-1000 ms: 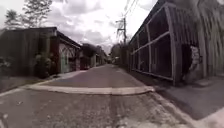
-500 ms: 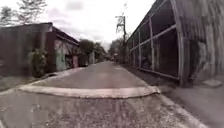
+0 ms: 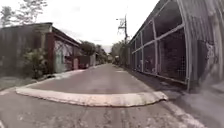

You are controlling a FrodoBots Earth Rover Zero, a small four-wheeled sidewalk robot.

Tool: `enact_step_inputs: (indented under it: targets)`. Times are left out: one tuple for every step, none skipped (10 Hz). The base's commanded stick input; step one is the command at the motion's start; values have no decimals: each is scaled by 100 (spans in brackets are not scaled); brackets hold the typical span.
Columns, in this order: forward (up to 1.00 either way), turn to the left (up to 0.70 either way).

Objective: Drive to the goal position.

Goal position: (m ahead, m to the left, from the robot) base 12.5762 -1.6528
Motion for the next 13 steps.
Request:
enact_step_inputs:
  targets:
    - [70, 1]
    - [70, 1]
    - [70, 1]
    - [70, 1]
    - [70, 1]
    - [70, 1]
    - [70, 1]
    - [70, 1]
    - [70, 1]
    - [70, 1]
    - [70, 1]
    - [70, 1]
    - [70, 1]
